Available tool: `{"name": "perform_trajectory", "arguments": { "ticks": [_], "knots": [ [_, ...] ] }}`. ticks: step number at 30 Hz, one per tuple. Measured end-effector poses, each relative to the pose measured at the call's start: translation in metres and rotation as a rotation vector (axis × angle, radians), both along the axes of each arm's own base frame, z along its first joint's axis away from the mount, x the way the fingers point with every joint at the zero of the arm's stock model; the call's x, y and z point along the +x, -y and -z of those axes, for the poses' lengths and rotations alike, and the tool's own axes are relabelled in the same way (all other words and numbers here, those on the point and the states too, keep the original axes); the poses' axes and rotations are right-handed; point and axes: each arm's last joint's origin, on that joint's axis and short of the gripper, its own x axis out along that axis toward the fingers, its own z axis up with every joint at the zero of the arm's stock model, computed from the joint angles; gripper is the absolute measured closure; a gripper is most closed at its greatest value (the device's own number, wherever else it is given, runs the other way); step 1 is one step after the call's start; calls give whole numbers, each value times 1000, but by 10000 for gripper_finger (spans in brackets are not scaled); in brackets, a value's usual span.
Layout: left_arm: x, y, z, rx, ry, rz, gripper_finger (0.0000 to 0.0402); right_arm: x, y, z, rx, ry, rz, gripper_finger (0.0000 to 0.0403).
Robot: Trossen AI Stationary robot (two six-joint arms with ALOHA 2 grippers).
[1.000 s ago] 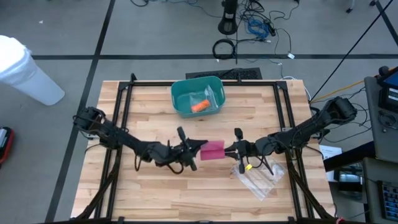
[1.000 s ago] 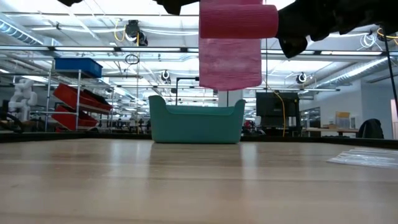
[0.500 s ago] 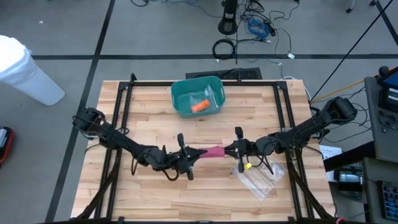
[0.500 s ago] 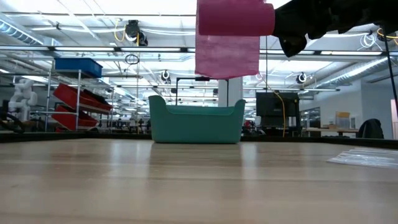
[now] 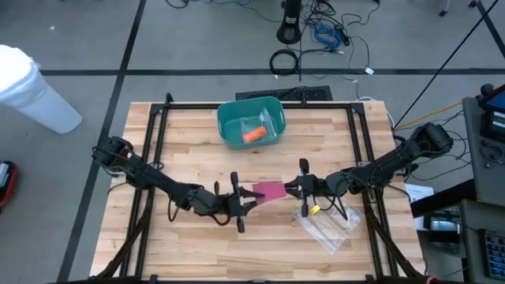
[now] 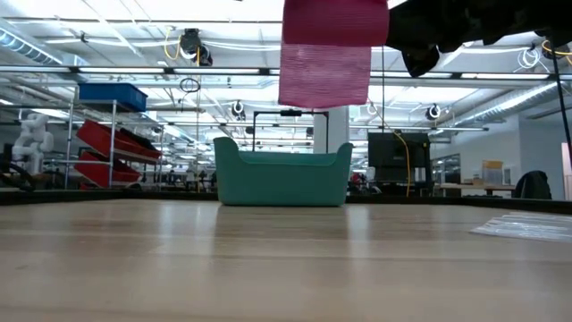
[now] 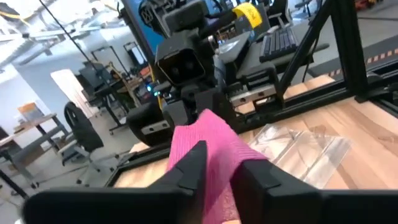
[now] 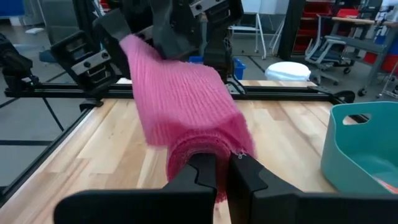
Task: Roll bandage
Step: Roll the pink bandage
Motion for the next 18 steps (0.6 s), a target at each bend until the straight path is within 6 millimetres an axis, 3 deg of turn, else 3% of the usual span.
{"name": "perform_trajectory", "arguments": {
  "ticks": [10,14,18],
  "knots": [
    [9,12,-10,14,-180,42,181,0,1,2,-37,-22,31,401],
    [7,11,-4,55,-255,-40,159,0,2,2,-48,-23,63,401],
    [7,7,-9,73,-204,-197,157,0,3,2,-47,-17,75,401]
  ]
}}
